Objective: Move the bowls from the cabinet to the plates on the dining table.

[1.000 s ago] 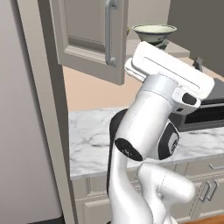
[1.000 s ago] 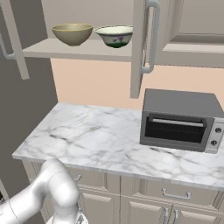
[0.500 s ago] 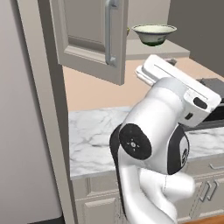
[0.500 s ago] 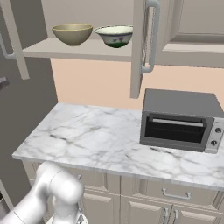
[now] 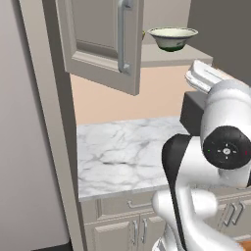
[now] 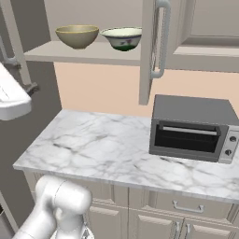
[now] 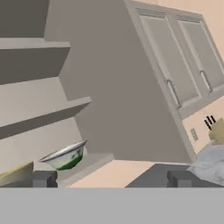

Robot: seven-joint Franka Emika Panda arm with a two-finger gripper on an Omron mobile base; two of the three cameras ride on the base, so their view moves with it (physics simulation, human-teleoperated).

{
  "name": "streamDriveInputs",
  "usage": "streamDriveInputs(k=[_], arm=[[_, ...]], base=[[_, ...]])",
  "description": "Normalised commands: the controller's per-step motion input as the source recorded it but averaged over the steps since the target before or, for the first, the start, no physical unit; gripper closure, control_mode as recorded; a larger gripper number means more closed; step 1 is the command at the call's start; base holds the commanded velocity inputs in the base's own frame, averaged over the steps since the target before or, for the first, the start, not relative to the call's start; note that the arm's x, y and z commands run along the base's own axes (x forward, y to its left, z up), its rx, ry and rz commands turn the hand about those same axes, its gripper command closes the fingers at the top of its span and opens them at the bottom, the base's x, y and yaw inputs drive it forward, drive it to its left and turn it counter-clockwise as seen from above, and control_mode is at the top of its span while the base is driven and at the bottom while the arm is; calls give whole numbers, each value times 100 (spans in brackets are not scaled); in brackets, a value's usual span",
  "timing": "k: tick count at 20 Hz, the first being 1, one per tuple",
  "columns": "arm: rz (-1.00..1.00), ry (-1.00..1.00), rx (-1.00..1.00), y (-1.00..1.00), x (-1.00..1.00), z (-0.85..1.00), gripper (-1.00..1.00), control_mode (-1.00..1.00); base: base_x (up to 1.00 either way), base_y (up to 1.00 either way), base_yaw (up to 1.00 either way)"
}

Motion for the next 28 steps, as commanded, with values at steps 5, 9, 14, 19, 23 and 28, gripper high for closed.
streamDriveInputs(k=[5, 9, 14, 19, 23, 28], arm=[[27, 6, 7, -39, 40, -7, -100, -100], [11, 9, 10, -15, 58, -8, -100, -100], [3, 10, 13, -5, 69, -8, -100, -100], [5, 11, 28, 0, 49, 0, -100, -100], [14, 10, 36, 0, 43, 0, -100, -100], [16, 9, 30, 0, 53, 0, -100, -100]], base=[[0, 0, 0], [0, 0, 0], [0, 0, 0], [0, 0, 0], [0, 0, 0], [0, 0, 0]])
